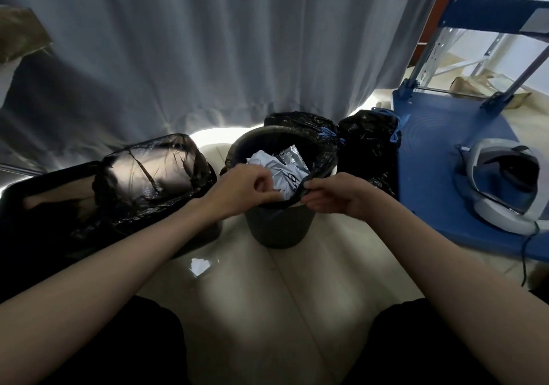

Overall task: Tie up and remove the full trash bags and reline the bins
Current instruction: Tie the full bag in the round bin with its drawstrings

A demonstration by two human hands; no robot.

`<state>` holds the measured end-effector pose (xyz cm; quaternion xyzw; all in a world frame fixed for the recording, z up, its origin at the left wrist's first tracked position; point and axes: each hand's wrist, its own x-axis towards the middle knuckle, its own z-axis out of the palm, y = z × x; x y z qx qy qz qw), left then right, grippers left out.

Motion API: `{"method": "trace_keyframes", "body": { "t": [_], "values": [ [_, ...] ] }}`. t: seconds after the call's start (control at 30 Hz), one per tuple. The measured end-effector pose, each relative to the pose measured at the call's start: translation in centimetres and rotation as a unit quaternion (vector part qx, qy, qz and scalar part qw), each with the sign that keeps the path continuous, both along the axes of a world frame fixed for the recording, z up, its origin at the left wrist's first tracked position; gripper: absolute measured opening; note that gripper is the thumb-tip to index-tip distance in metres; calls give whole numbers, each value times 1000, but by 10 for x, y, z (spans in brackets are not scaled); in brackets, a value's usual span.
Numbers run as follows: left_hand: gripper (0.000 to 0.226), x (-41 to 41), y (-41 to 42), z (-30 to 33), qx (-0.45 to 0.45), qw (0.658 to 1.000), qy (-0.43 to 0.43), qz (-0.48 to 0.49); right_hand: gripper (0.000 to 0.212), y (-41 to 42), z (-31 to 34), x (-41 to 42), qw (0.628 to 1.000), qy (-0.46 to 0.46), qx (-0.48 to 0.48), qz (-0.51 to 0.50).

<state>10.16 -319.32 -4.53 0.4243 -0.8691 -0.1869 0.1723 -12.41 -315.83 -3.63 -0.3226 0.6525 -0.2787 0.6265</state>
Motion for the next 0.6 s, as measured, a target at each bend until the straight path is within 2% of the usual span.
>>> {"method": "trace_keyframes", "body": {
  "t": [0.13,0.23,0.3,0.47,0.6],
  "values": [
    [51,-12,14,-7,-120,988,-90,-26,10,-4,9,3,993,-111,-6,-41],
    [23,-14,13,-9,-145,988,-57,-16,12,-3,7,4,993,-114,2,-39],
    [9,-12,7,-6,-91,995,-29,-31,14,-3,2,3,995,-88,7,-47],
    [4,-4,-8,7,113,992,-4,-49,16,-10,-11,-2,993,22,-28,-114],
    [6,4,-18,23,181,982,6,-57,12,-15,-18,-3,985,80,-60,-140]
  ]
}}
